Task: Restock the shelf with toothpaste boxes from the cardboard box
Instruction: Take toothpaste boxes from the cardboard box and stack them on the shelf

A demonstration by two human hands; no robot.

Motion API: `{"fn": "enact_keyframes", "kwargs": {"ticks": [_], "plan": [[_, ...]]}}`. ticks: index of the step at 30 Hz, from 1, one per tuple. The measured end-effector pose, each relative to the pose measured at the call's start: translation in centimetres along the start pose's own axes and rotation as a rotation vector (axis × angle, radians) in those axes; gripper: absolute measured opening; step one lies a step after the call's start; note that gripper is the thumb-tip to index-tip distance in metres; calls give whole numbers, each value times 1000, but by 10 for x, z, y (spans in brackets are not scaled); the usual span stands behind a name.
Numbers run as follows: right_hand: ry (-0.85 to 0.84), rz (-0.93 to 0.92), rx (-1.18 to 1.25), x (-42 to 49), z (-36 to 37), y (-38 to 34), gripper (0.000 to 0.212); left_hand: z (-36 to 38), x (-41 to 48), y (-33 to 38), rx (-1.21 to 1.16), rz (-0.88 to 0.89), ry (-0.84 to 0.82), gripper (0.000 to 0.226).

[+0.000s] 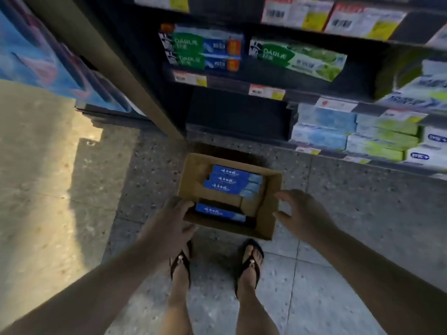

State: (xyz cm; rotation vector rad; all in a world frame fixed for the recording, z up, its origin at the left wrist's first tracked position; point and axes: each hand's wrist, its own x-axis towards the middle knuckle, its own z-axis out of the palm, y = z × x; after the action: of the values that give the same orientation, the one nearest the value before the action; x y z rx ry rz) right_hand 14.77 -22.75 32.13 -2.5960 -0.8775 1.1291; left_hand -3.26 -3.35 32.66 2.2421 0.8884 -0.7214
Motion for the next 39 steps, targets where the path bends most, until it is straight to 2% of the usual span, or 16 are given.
{"fn": "enact_keyframes", "kwargs": {"ticks": [7,18,23,27,32,39], "plan": [[37,138,53,81,95,28,45,42,102,-50,92,60,-36,55],[62,235,309,191,231,78,48,140,233,-104,191,131,-104,73],[46,206,217,226,267,100,53,168,271,-118,297,176,-90,79],[53,155,122,251,287,111,61,178,294,-126,270,174,-84,80],[144,100,50,260,309,121,66,188,311,-135,218,188,-77,77],[61,150,25,263,332,123,69,188,322,-138,207,201,-33,71]]}}
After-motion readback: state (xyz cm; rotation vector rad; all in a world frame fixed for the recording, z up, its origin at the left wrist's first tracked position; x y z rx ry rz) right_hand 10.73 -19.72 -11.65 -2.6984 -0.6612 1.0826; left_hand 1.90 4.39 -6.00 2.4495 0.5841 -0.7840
